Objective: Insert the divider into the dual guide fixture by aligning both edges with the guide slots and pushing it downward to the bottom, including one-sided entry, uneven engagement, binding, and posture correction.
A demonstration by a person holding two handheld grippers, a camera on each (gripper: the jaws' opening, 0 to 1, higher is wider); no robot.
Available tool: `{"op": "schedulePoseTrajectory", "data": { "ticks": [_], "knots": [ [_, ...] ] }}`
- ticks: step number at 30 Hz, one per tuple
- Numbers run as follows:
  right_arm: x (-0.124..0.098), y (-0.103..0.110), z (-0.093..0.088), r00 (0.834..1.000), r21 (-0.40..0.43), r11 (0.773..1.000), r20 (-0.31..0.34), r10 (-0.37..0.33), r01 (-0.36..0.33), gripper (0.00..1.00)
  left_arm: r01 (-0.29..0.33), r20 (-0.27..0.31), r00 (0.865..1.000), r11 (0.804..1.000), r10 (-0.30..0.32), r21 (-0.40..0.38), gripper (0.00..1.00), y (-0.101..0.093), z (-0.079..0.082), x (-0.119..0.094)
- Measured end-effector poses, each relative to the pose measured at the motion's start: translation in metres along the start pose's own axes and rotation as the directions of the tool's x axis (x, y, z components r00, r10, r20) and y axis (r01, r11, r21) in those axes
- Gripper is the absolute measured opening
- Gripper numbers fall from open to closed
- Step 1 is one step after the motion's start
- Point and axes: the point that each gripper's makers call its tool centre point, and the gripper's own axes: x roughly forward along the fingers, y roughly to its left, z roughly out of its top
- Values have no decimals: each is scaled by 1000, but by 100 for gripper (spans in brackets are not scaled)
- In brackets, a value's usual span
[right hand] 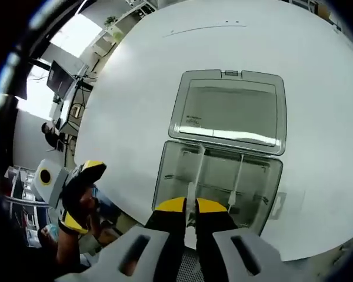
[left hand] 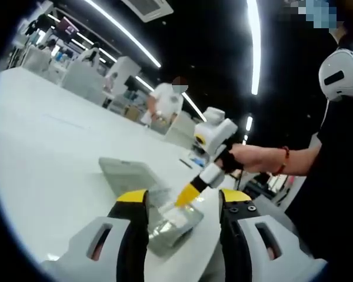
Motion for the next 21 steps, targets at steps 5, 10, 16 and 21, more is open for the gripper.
{"op": "schedulePoseTrajectory", "data": {
  "ticks": [5,10,16,21],
  "knots": [
    [-3,0,5,998,9,1000,-56,12,-11,0,2,-4,1000,1000,-2,-4,46,1,-1,0],
    [-3,2,-2,989,7,1000,-145,16,-15,0,4,-4,1000,1000,-4,-9,45,3,-1,2],
    [0,1,-6,983,2,1000,-185,3,-2,0,2,-19,1000,1000,-2,1,46,3,-3,3],
    [1,0,-6,982,11,1000,-191,3,-1,0,2,-41,999,1000,-1,25,47,3,-6,3]
  ]
}}
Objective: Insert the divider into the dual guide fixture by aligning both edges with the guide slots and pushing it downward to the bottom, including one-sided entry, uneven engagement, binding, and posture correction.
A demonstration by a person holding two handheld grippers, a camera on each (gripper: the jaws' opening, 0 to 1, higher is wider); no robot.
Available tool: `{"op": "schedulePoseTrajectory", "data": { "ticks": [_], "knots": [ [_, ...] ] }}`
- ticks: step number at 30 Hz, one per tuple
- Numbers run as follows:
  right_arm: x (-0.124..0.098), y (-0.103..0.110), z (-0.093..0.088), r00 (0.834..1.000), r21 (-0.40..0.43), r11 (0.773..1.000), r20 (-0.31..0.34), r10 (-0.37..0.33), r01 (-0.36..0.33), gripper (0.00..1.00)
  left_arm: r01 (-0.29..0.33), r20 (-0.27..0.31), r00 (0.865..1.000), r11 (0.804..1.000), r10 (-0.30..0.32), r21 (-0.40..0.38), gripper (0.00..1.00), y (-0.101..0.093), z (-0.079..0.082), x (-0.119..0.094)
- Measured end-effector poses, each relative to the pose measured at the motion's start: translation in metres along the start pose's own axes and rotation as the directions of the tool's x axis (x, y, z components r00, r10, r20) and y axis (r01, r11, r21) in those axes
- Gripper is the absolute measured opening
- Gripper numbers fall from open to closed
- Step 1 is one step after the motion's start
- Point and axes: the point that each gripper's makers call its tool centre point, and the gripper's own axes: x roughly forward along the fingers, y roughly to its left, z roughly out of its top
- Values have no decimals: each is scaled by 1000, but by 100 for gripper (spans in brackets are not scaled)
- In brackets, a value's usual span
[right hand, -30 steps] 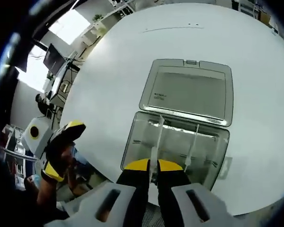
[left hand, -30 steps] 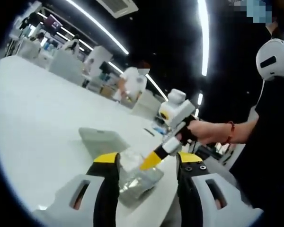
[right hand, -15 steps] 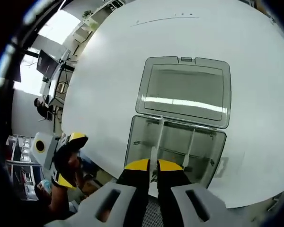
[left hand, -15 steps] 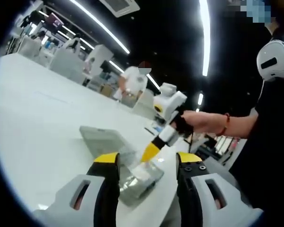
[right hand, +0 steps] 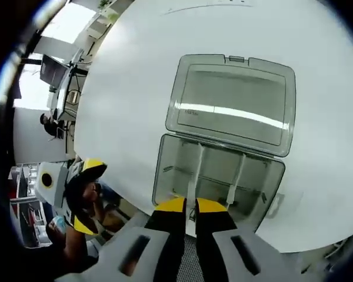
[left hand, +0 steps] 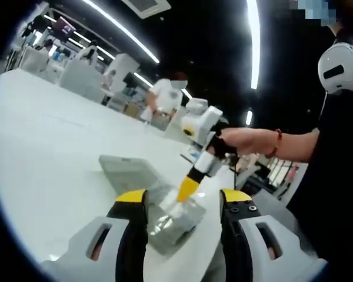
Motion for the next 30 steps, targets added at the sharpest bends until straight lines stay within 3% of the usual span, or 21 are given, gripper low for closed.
{"op": "schedulePoseTrajectory", "data": {
  "ticks": [13,20,30],
  "knots": [
    [8,-1,0,999,-3,1000,-23,-27,27,0,-1,13,1000,1000,1,-11,47,0,2,-2],
    [10,-1,1,999,-7,1000,-30,-29,28,0,-18,-23,1000,1000,19,24,49,3,-2,-5],
    [6,-2,2,999,-12,999,-27,-41,41,0,-13,-27,1000,1000,14,22,50,2,-2,-4]
  ]
}}
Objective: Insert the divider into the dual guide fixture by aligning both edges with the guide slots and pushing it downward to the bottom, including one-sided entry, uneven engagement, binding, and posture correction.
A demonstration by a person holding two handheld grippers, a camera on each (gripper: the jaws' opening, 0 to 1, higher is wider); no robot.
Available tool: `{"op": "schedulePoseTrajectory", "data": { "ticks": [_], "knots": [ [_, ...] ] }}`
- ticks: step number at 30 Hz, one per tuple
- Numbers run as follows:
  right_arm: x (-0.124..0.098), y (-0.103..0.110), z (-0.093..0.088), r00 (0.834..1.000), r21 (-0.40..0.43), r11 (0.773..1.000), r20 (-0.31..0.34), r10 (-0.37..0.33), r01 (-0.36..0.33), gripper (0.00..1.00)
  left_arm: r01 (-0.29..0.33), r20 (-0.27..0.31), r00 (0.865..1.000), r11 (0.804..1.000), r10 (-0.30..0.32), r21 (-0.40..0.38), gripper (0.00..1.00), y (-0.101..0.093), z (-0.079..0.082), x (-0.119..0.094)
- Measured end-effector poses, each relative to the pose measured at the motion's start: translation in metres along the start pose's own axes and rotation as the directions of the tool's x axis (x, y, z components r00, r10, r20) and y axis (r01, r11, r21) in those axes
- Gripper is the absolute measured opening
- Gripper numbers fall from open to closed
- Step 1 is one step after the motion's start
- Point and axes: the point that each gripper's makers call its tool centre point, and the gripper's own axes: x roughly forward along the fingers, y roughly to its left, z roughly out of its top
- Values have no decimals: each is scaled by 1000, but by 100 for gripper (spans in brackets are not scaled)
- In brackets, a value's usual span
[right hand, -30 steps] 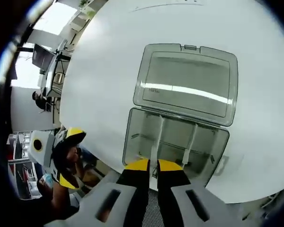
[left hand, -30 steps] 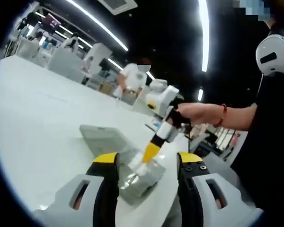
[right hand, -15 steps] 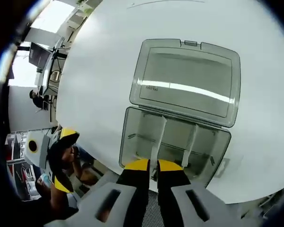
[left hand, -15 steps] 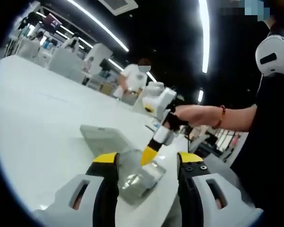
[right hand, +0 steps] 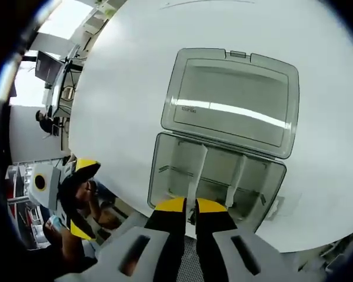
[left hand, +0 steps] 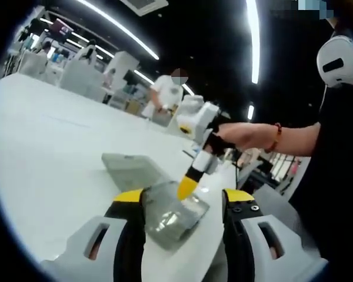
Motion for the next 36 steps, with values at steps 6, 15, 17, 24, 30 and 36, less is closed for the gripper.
{"op": "schedulePoseTrajectory", "data": {
  "ticks": [6,15,17,24,30,36],
  "knots": [
    [5,1,0,1000,-20,1000,-9,-18,18,0,-1,-10,1000,1000,1,9,52,-1,0,0],
    [6,1,1,999,-48,998,-21,-42,41,0,-5,4,1000,1000,5,4,52,0,2,-4],
    [6,1,1,999,-57,997,-27,-44,43,0,-5,3,1000,1000,5,5,52,0,2,-4],
    [6,1,1,998,-73,996,-39,-54,51,0,-4,9,1000,1000,4,-2,52,0,3,-4],
    [8,2,1,998,-78,996,-35,-54,51,0,-5,9,1000,1000,5,-4,52,1,3,-3],
    [6,0,2,999,-61,997,-37,-38,36,0,-3,10,1000,1000,3,-7,52,1,3,-3]
  ]
}}
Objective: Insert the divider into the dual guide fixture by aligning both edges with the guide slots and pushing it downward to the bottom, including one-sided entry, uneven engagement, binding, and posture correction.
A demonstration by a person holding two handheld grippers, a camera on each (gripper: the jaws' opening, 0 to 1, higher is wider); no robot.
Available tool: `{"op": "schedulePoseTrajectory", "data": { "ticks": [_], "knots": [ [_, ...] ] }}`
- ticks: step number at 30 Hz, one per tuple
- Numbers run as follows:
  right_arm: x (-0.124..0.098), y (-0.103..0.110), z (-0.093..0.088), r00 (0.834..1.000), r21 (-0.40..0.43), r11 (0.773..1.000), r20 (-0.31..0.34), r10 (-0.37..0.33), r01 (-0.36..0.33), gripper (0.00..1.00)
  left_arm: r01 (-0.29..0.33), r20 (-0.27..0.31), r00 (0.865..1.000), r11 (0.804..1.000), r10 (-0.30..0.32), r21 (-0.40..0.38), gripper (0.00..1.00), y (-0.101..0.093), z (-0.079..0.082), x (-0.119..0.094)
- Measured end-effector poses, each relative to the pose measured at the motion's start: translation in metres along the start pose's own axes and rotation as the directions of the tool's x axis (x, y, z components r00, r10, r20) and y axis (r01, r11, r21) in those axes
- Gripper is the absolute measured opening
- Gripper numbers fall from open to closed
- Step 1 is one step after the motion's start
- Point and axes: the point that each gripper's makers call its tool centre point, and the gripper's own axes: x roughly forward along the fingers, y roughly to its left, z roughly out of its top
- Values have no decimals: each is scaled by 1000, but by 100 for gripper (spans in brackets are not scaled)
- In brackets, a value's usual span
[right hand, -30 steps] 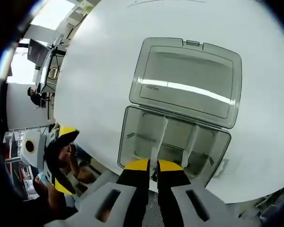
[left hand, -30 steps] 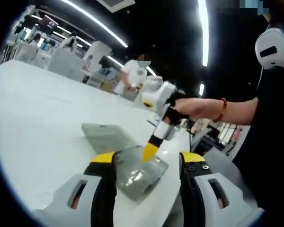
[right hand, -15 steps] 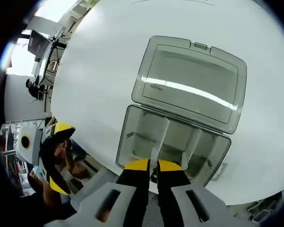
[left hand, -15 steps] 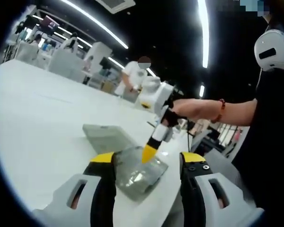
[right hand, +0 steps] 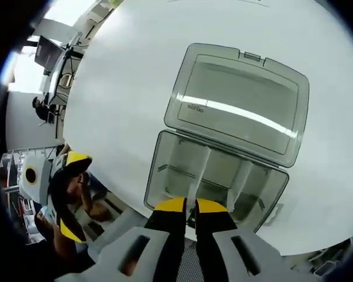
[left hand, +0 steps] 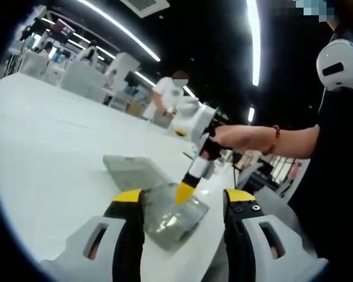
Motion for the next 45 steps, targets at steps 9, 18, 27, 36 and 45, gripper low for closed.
{"op": "schedulePoseTrajectory", "data": {
  "ticks": [9,18,27,36,45],
  "knots": [
    [0,2,0,1000,4,1000,3,8,-8,0,5,5,1000,1000,-5,-6,52,-1,1,0],
    [-1,0,0,1000,28,999,11,29,-30,0,9,9,1000,1000,-8,-9,52,-1,2,1],
    [0,1,0,999,31,999,18,33,-34,0,9,7,1000,1000,-9,-12,52,-1,1,1],
    [0,4,-1,999,39,999,28,37,-38,0,12,14,1000,1000,-12,-16,52,-2,2,1],
    [0,4,-2,999,35,999,43,32,-33,0,21,15,1000,1000,-20,-19,52,-4,2,4]
  ]
}}
